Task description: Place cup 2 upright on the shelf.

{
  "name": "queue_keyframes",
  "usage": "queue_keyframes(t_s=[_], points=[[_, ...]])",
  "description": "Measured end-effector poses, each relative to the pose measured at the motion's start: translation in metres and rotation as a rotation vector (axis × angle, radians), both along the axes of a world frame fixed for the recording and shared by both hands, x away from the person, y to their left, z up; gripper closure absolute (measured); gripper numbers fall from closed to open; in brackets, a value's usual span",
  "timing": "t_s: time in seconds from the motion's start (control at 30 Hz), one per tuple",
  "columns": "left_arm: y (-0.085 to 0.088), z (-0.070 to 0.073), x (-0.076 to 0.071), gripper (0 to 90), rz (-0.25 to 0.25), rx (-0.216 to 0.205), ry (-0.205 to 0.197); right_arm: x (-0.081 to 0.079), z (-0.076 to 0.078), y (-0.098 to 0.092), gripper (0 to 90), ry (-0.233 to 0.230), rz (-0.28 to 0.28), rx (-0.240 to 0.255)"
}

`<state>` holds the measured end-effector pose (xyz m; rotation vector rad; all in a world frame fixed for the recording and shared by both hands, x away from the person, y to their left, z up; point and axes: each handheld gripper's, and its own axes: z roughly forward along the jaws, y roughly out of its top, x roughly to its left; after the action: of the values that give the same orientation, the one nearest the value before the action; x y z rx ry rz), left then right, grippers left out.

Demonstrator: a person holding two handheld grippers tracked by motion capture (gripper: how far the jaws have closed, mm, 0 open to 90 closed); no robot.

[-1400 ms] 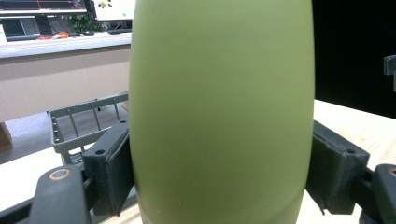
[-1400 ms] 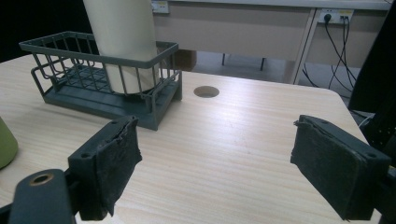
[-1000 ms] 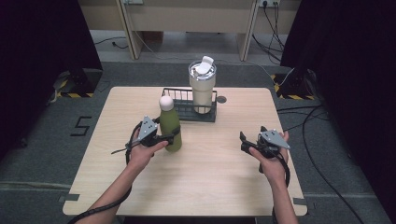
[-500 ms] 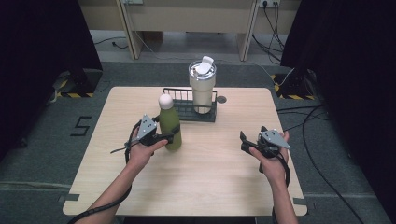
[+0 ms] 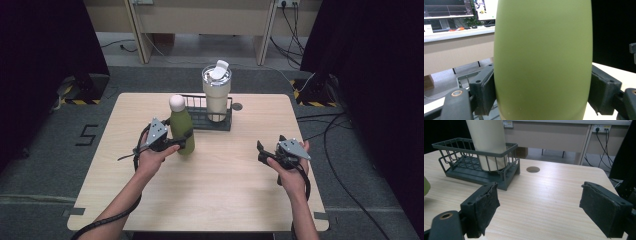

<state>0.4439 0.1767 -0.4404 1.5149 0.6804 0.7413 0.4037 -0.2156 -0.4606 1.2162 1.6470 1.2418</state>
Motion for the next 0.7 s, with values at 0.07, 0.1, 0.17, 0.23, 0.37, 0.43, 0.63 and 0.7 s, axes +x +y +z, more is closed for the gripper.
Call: queue_keyframes(t_s=[0.07, 0.1, 0.17, 0.23, 0.37, 0.43, 0.63, 0.7], points=[[0.0, 0.002, 0.001, 21.1, 0.005, -0.002, -0.003, 0.0, 0.0, 0.0, 14.9, 0.0, -0.001, 0.0], [0.001, 0.003, 0.002, 21.1, 0.007, -0.002, -0.006, 0.0, 0.0, 0.0, 14.8, 0.002, -0.002, -0.002], [0.001, 0.005, 0.003, 21.1, 0.01, -0.001, -0.01, 0.0, -0.001, 0.0, 14.9, 0.004, -0.001, -0.001], [0.002, 0.007, 0.004, 21.1, 0.011, -0.002, -0.014, 0.0, -0.001, 0.0, 14.8, 0.006, 0.0, -0.001], [0.003, 0.011, 0.006, 21.1, 0.017, -0.003, -0.019, 0.0, -0.001, 0.0, 14.8, 0.008, 0.0, 0.001], [0.003, 0.013, 0.007, 21.1, 0.019, -0.005, -0.021, 0.0, -0.001, 0.0, 14.9, 0.009, -0.002, 0.001], [0.003, 0.017, 0.01, 21.1, 0.023, -0.009, -0.027, 0.0, -0.002, 0.001, 14.8, 0.012, -0.002, -0.001], [0.003, 0.018, 0.012, 21.1, 0.025, -0.014, -0.028, 0.0, -0.002, 0.0, 14.9, 0.011, -0.003, -0.002]])
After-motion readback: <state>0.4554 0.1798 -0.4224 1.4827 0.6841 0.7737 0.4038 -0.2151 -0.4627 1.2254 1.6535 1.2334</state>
